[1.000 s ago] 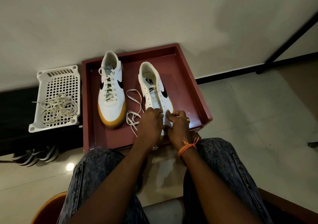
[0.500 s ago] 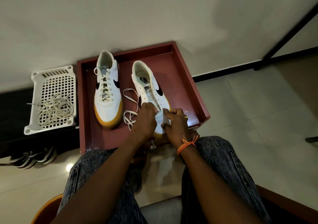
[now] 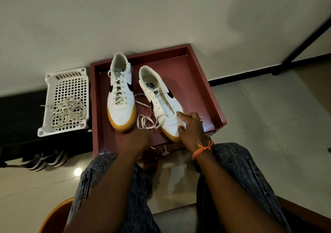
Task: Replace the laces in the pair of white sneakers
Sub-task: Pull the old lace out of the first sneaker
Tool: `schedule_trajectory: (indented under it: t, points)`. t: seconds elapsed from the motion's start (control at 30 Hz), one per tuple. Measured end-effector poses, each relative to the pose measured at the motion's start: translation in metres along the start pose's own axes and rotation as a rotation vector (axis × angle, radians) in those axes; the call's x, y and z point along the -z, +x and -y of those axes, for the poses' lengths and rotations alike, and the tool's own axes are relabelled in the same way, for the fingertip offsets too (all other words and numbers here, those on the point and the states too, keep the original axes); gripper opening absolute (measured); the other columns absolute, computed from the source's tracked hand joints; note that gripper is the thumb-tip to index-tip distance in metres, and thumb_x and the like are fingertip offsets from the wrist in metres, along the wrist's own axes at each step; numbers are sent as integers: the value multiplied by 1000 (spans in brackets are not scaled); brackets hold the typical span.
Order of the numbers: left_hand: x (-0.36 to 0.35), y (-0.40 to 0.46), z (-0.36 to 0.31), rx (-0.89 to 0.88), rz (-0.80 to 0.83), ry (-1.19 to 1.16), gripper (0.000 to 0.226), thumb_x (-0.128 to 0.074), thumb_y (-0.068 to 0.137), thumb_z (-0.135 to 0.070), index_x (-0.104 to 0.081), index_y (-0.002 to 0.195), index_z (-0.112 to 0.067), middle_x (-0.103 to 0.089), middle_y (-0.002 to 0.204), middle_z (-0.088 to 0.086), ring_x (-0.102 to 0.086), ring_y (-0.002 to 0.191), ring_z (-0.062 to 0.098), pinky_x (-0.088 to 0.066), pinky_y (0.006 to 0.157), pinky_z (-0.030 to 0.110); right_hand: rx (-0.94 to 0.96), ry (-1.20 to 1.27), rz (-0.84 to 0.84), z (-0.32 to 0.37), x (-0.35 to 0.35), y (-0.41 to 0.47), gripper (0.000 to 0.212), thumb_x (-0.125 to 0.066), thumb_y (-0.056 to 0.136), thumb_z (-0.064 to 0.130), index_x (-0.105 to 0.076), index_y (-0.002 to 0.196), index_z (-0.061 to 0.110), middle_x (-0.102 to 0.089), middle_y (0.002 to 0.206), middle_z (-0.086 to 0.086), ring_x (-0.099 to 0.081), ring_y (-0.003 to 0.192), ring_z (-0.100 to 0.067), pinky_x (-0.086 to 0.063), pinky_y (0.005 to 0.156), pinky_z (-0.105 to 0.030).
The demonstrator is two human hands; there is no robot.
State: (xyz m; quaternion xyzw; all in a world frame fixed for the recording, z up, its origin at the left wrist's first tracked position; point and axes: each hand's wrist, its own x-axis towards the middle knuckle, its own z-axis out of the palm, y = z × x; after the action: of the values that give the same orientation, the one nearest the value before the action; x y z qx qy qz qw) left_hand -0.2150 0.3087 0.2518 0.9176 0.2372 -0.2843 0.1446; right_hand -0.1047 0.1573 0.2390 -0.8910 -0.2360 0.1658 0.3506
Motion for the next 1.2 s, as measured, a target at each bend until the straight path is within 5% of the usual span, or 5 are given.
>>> schedule_trajectory:
  t: [0.27, 0.63, 0.9, 1.07, 1.2]
  points:
    - [36, 28, -11, 166, -731, -947, 20, -66, 88, -20, -61, 106, -14, -67, 98, -2, -62, 90, 13, -49, 79, 29, 274, -102, -187, 17, -12, 9, 28, -67, 82, 12, -72, 108, 22, -50, 119, -11, -53, 105, -34, -52, 81, -47]
    - [59, 62, -2, 128, -652, -1123, 44, -90, 67, -29, -67, 100, -9, -72, 93, 2, -70, 83, 15, -59, 74, 33, 154, -30, -101, 23, -15, 32, 14, -70, 87, 26, -59, 81, 20, -51, 108, 1, -55, 92, -17, -46, 76, -35]
    - [66, 70, 11, 104, -494, -1298, 53, -94, 57, -19, -65, 101, -13, -74, 95, 5, -73, 86, 23, -61, 77, 49, -783, 1259, -174, 18, 42, 52, 17, -49, 90, 20, -55, 74, 17, -60, 73, -5, -59, 66, -21, -53, 72, -35]
    - [70, 69, 10, 98, -405, -1263, 50, -90, 66, -25, -62, 104, -11, -72, 95, 12, -70, 69, 21, -57, 53, 35, -701, 1039, -260, 10, 62, 60, 20, -50, 92, 16, -59, 75, 13, -62, 66, -3, -61, 51, -15, -48, 41, -23]
    - [72, 68, 6, 103, -415, -1108, 43, -84, 75, -35, -61, 103, -12, -69, 87, 7, -67, 66, 17, -52, 48, 27, -308, 103, -106, 18, 38, 55, 54, -66, 86, 29, -49, 133, 6, -56, 131, -16, -57, 117, -28, -46, 85, -29]
